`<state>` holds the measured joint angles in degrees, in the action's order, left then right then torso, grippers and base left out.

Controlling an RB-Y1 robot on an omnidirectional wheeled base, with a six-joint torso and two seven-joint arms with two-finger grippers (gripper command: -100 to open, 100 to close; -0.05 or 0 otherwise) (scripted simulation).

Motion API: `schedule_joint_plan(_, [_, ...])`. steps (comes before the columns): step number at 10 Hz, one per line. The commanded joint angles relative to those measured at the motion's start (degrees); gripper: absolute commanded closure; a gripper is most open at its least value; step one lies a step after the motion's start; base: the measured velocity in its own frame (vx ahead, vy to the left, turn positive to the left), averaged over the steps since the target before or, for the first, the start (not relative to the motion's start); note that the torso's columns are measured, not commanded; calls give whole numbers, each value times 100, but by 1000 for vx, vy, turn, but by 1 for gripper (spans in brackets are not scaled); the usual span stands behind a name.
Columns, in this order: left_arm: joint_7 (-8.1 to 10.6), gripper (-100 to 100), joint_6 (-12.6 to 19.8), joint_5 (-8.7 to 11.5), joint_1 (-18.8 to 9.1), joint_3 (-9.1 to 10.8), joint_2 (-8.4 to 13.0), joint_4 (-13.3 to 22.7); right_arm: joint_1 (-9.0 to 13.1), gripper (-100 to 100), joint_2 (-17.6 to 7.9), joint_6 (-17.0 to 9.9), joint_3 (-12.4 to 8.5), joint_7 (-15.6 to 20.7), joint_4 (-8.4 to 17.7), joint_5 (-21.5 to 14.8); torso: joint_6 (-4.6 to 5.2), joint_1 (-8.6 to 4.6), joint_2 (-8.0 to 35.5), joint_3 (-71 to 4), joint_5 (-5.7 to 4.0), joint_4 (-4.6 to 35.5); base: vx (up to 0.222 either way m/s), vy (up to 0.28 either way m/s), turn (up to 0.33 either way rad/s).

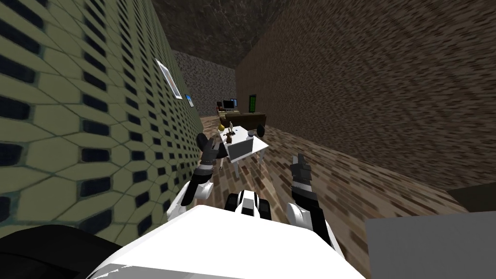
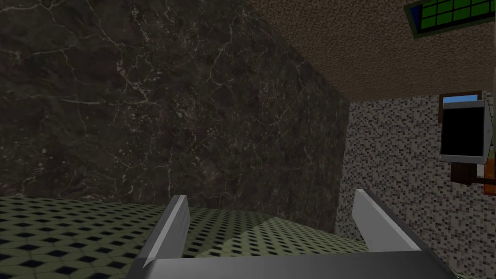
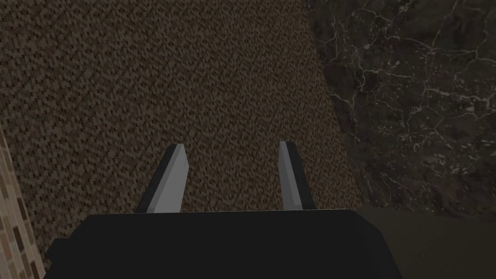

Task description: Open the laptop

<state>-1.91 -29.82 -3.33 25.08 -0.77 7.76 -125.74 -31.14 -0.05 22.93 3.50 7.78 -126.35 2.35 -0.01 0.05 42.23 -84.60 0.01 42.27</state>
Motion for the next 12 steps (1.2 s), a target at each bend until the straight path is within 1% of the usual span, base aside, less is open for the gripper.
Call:
schedule_joint_plan(1, [-55, -100, 62, -106, -54, -44, 122, 323, 0, 0, 0, 0, 0, 0, 0, 0, 0, -6, 4, 2, -1, 1, 40, 48, -60])
schedule_joint_plan(2, [-97, -100, 155, -186, -108, -83, 207, 508, 0, 0, 0, 0, 0, 0, 0, 0, 0, -10, 10, 6, -3, 3, 45, 61, -104])
schedule_joint_plan(5, [-173, -100, 321, -329, -205, -152, 369, 842, 0, 0, 0, 0, 0, 0, 0, 0, 1, -3, 4, 2, 0, 1, 47, 64, -97])
schedule_joint_plan(7, [-238, -100, 465, -453, -290, -212, 526, 1131, 0, 0, 0, 0, 0, 0, 0, 0, 0, -7, 6, 3, -2, 1, 45, 61, -73])
schedule_joint_plan(11, [-327, -100, 659, -621, -404, -293, 777, 1519, 0, 0, 0, 0, 0, 0, 0, 0, 0, -7, 10, 6, -2, 3, 34, 56, -74])
schedule_joint_plan(12, [-369, -100, 750, -700, -457, -331, 901, 1701, 0, 0, 0, 0, 0, 0, 0, 0, 0, -6, 11, 7, -2, 3, 45, 64, -93])
